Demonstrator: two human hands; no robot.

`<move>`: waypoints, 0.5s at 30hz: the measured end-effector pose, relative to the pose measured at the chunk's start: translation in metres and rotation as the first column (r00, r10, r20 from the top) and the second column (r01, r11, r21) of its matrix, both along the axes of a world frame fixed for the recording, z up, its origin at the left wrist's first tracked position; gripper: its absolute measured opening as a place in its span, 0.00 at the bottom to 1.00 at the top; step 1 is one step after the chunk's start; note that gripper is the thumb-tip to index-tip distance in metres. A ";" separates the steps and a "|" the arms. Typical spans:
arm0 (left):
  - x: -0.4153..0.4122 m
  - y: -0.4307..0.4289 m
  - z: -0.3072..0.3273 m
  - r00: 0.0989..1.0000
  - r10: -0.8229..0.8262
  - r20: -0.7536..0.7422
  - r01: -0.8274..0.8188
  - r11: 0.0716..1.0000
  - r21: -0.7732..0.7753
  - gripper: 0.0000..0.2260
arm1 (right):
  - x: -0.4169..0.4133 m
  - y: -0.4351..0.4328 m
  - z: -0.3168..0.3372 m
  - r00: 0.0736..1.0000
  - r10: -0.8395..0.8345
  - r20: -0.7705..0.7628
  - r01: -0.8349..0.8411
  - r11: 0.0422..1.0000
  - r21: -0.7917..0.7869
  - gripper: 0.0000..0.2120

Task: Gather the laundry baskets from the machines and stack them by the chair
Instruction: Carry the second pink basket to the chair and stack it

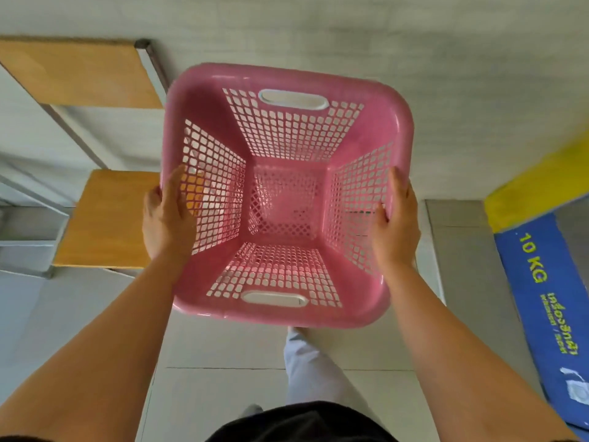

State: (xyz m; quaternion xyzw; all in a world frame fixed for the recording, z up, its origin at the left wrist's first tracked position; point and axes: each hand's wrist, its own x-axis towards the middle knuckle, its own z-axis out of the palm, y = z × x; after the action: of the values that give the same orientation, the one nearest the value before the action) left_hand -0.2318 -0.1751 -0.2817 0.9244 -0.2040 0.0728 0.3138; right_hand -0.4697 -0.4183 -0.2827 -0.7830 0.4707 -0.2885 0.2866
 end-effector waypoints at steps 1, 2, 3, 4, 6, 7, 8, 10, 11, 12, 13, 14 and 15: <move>0.011 -0.012 -0.006 1.000 -0.009 -0.012 0.009 1.000 0.022 0.22 | 0.010 -0.012 -0.009 1.000 0.016 -0.017 -0.016 1.000 0.011 0.31; 0.022 -0.023 -0.013 0.999 -0.016 -0.031 0.017 0.999 0.041 0.22 | 0.021 -0.024 -0.017 0.999 0.035 -0.030 -0.034 0.999 0.022 0.31; 0.031 -0.033 -0.020 0.998 -0.015 -0.056 0.018 0.998 0.063 0.22 | 0.030 -0.035 -0.025 0.998 0.044 -0.044 -0.042 0.998 0.035 0.31; 0.039 -0.042 -0.025 0.996 -0.003 -0.087 0.011 0.996 0.086 0.23 | 0.039 -0.045 -0.033 0.997 0.045 -0.063 -0.042 0.998 0.048 0.31; 0.052 -0.056 -0.036 0.988 0.020 -0.153 0.000 0.992 0.127 0.23 | 0.053 -0.061 -0.047 0.993 0.058 -0.102 -0.051 0.996 0.074 0.31; 0.058 -0.061 -0.041 0.984 0.021 -0.179 0.005 0.989 0.145 0.23 | 0.059 -0.068 -0.055 0.990 0.077 -0.117 -0.068 0.995 0.076 0.31; 0.063 -0.067 -0.048 0.980 0.019 -0.200 0.014 0.987 0.160 0.22 | 0.065 -0.076 -0.063 0.987 0.100 -0.129 -0.091 0.993 0.076 0.31; 0.074 -0.078 -0.062 0.973 0.020 -0.231 0.025 0.982 0.189 0.23 | 0.076 -0.089 -0.081 0.977 0.132 -0.165 -0.120 0.989 0.086 0.30; 0.078 -0.083 -0.069 0.969 0.023 -0.247 0.028 0.979 0.202 0.23 | 0.081 -0.095 -0.090 0.972 0.140 -0.186 -0.125 0.988 0.091 0.30; 0.083 -0.088 -0.077 0.964 0.026 -0.264 0.032 0.977 0.212 0.23 | 0.085 -0.100 -0.099 0.968 0.145 -0.203 -0.127 0.987 0.100 0.30; 0.087 -0.092 -0.085 0.960 0.026 -0.278 0.038 0.974 0.222 0.23 | 0.089 -0.104 -0.107 0.965 0.148 -0.216 -0.126 0.986 0.112 0.30; 0.091 -0.096 -0.092 0.956 0.027 -0.292 0.043 0.972 0.232 0.23 | 0.094 -0.108 -0.114 0.961 0.151 -0.230 -0.125 0.984 0.124 0.31; 0.095 -0.099 -0.099 0.950 0.032 -0.311 0.048 0.968 0.246 0.24 | 0.098 -0.112 -0.122 0.957 0.151 -0.247 -0.120 0.983 0.137 0.31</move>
State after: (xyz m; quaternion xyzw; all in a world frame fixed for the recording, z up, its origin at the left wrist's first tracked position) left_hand -0.1368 -0.2742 -0.3809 0.9556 -0.1630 -0.1019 0.2232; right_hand -0.3720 -0.5301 -0.4043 -0.8253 0.4655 -0.1355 0.2895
